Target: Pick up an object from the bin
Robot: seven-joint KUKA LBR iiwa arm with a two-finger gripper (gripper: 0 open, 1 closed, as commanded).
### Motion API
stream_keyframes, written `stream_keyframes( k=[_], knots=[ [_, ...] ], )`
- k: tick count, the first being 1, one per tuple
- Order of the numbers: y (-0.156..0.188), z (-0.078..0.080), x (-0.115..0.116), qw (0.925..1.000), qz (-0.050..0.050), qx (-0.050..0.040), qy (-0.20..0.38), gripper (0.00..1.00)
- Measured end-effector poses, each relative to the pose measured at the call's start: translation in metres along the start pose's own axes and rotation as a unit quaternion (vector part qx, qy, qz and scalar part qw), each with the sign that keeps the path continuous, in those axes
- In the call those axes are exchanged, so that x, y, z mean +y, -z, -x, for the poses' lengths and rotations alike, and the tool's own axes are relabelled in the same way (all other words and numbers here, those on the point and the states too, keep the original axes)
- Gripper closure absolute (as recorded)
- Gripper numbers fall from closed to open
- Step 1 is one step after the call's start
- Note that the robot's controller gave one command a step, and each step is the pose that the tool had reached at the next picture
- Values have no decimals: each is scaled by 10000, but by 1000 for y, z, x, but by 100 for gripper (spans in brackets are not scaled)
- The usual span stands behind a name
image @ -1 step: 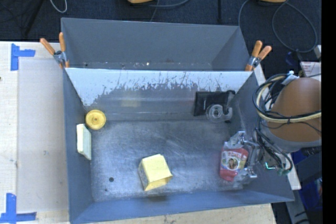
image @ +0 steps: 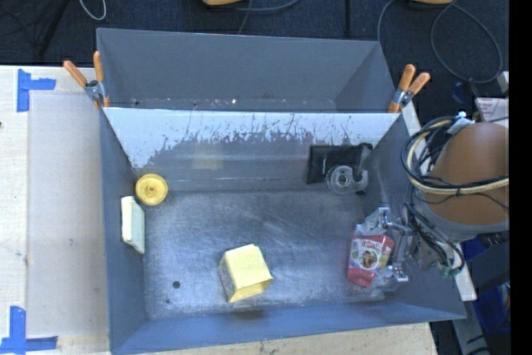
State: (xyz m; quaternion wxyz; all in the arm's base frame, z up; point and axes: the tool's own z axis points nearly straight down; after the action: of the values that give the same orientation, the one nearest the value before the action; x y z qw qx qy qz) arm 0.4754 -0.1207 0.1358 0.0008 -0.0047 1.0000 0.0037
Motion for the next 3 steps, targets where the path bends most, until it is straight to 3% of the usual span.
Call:
stream_keyframes(
  k=[1, 2, 3],
  knots=[
    [-43, 12, -20, 9896, -32, -21, 1440, 0],
    [-47, 14, -29, 9786, -21, 24, 2059, 0],
    [-37, 19, -1, 9694, -24, 24, 2454, 0]
  ],
)
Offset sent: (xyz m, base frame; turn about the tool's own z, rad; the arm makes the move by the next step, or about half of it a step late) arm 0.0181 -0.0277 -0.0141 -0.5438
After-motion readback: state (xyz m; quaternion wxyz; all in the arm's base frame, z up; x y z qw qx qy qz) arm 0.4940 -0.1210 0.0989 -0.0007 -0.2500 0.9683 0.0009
